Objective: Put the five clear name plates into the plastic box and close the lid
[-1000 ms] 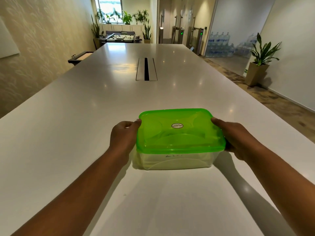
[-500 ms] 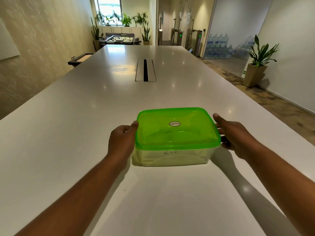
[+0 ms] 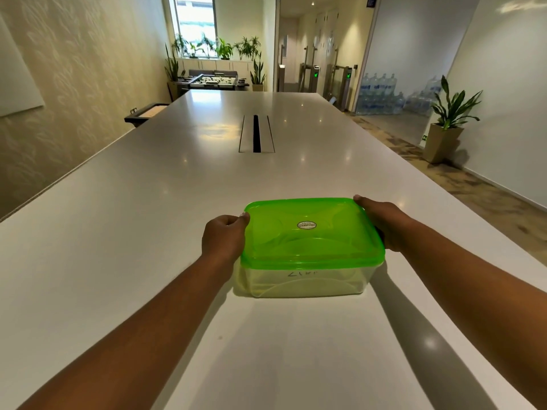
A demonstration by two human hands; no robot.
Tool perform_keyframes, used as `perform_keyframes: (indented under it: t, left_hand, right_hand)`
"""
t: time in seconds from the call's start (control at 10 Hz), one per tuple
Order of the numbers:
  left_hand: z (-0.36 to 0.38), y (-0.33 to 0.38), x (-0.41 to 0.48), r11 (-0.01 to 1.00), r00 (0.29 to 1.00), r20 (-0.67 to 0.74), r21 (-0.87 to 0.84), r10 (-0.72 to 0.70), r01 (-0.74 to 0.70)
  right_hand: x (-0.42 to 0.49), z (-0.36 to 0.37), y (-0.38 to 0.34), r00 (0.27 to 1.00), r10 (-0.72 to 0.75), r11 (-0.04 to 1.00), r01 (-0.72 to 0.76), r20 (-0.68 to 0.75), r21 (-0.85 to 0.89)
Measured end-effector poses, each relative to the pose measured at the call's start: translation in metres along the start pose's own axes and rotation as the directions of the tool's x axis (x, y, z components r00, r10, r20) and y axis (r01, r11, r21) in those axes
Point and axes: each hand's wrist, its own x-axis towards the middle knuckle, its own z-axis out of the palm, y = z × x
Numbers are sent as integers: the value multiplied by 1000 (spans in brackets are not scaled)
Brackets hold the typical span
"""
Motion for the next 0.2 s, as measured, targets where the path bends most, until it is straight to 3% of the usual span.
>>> perform_keyframes:
  t: [0.1,0.2]
  left_hand:
    - [-6,-1,2,1000,1000,20,23,20,-21]
    - [-21,-6,1,995,998,23,78,60,-62]
  right_hand:
    - [-1,-3,1,999,11,999,-13,-43,-46]
    - [-9,-6,-2,985,-100,993,89,-143,-82]
